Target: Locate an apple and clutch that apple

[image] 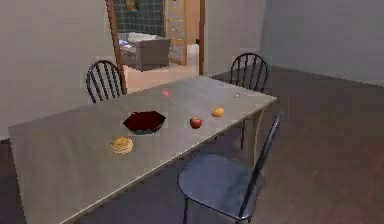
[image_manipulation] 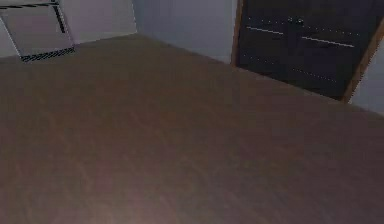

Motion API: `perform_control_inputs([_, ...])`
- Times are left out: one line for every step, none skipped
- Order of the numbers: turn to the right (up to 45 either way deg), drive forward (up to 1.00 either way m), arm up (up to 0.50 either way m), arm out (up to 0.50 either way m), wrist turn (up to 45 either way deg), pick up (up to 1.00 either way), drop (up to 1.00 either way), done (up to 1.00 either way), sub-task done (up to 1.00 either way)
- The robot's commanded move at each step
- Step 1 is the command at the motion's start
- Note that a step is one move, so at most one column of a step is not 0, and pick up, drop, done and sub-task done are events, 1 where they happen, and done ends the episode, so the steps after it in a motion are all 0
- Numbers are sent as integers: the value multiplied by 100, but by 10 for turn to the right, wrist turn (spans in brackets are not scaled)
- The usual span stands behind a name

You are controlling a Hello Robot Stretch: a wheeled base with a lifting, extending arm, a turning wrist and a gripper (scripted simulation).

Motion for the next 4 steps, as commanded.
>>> perform_control_inputs([420, 0, 0, 0, 0, 0, 0, 0, 0])
perform_control_inputs([0, 90, 0, 0, 0, 0, 0, 0, 0])
perform_control_inputs([-240, 0, 0, 0, 0, 0, 0, 0, 0])
perform_control_inputs([0, 50, 0, 0, 0, 0, 0, 0, 0])
